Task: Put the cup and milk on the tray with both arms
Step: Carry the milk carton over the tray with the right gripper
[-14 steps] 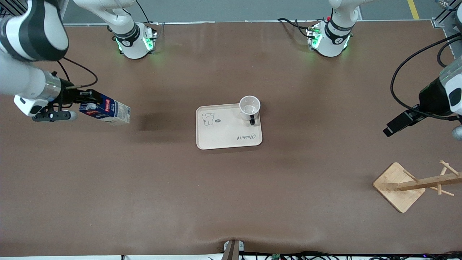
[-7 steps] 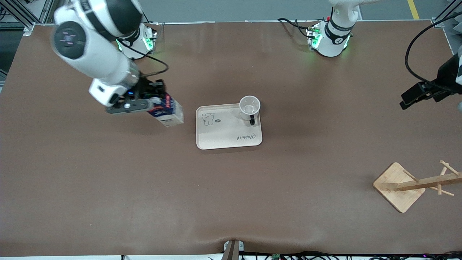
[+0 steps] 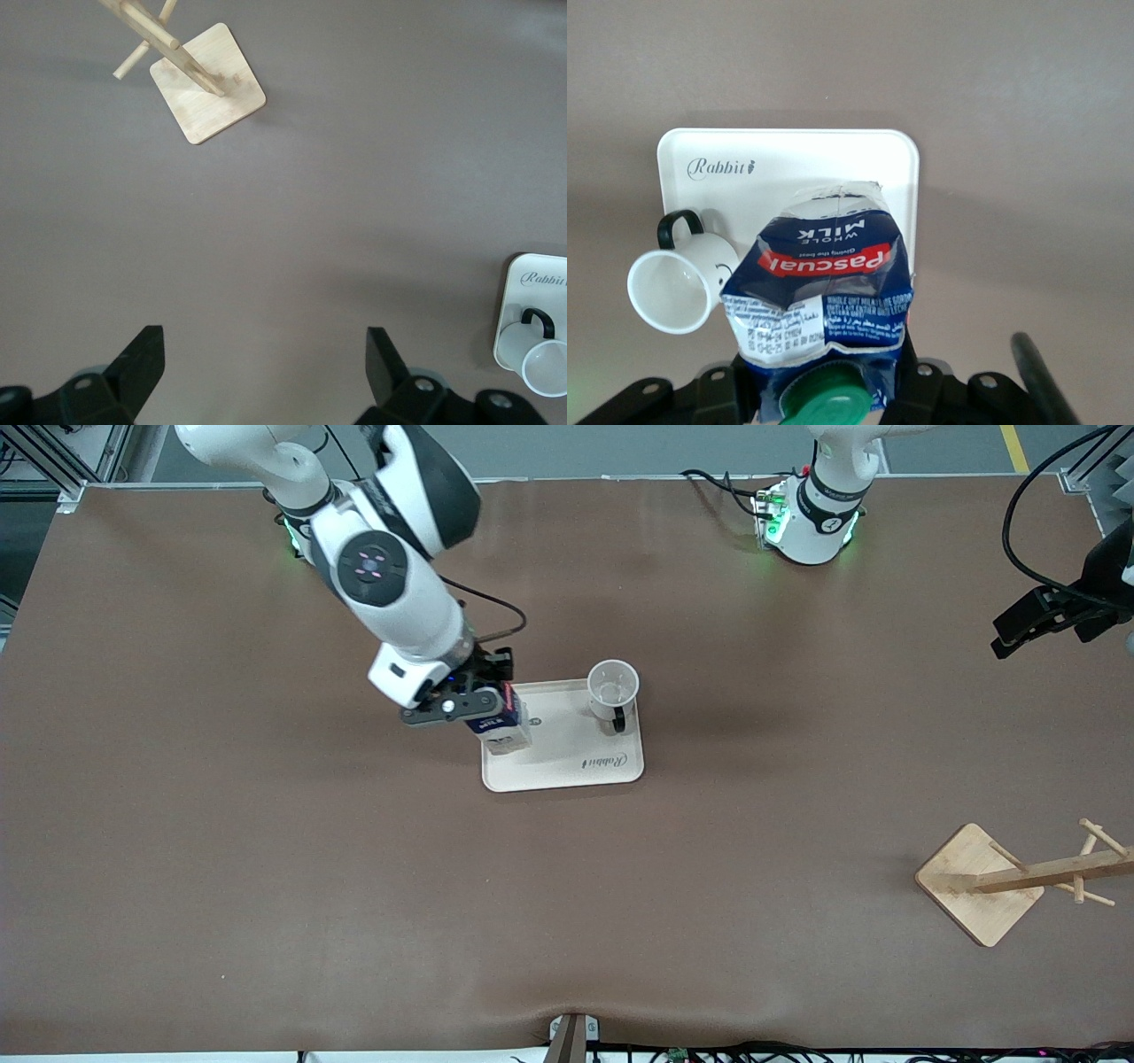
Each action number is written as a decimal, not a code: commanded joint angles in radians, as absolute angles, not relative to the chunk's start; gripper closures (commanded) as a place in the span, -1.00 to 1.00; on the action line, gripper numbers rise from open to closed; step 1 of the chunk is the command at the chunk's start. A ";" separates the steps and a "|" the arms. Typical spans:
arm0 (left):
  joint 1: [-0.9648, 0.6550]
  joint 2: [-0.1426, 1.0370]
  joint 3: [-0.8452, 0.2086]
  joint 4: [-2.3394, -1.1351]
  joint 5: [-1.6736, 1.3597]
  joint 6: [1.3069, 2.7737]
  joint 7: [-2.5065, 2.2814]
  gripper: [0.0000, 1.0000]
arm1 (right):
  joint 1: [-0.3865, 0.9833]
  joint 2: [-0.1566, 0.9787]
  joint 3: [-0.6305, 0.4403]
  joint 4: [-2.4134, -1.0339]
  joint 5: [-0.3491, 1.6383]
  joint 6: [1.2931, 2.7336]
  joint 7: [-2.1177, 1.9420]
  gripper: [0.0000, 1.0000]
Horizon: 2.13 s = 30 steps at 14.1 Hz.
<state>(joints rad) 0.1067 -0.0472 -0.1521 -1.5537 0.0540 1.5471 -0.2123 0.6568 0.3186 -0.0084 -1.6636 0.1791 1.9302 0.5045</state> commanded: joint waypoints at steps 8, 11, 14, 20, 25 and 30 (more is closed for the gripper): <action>0.101 -0.061 -0.150 -1.575 0.058 1.543 -0.189 -1.00 | 0.703 0.437 -0.023 -1.623 0.186 1.928 0.563 1.00; 0.101 -0.060 -0.153 -1.575 0.060 1.543 -0.189 -1.00 | 0.701 0.448 -0.023 -1.624 0.187 1.936 0.569 0.63; 0.101 -0.061 -0.153 -1.572 0.058 1.543 -0.187 -1.00 | 0.701 0.465 -0.023 -1.624 0.193 1.979 0.569 -0.82; 0.101 -0.057 -0.153 -1.571 0.058 1.549 -0.189 -1.00 | 0.690 0.457 -0.021 -1.620 0.196 1.964 0.568 -1.00; 0.100 -0.048 -0.153 -1.569 0.058 1.557 -0.189 -1.00 | 0.693 0.440 -0.018 -1.609 0.201 1.950 0.565 -1.00; 0.103 -0.049 -0.153 -1.569 0.057 1.557 -0.189 -1.00 | 0.680 0.440 -0.026 -1.462 0.268 1.803 0.560 -1.00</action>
<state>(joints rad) 0.1035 -0.0447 -0.1542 -1.5685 0.0540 1.5493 -0.2071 0.6923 0.4450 -0.0224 -1.5356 0.2414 1.8844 0.5570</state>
